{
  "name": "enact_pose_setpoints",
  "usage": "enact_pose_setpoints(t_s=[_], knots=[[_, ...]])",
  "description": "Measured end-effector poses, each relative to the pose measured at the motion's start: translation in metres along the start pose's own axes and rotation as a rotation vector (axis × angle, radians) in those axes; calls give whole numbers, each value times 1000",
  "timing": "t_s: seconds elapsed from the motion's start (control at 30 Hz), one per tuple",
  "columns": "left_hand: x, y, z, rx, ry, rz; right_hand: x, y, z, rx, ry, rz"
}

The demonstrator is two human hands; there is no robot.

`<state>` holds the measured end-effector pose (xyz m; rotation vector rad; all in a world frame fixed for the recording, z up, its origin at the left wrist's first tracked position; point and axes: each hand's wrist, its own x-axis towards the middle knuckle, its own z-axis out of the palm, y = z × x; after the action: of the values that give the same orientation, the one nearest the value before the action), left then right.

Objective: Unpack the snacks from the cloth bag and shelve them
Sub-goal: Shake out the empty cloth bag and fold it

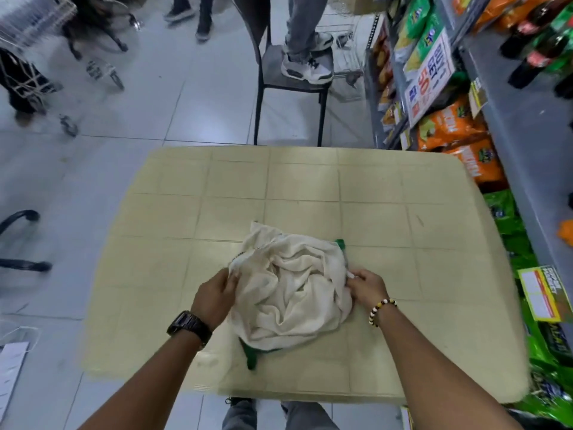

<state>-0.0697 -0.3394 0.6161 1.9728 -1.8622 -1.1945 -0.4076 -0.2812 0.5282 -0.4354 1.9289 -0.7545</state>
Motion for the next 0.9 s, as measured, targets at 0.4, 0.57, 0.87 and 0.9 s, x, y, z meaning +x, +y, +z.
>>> enact_pose_setpoints(t_s=[0.4,0.57,0.87,0.9], knots=[[5,0,-84,-220,367,-142,-32,-103,-45,289,165,-205],[-2,0,-77,-144,234,-170,-70,-91,-26,210,-230,51],[7,-10,-86,-3,235,-142,-83,-86,-22,782,-474,4],[8,-9,-92,-13,272,-147,-87,-93,-28,796,-517,-32]])
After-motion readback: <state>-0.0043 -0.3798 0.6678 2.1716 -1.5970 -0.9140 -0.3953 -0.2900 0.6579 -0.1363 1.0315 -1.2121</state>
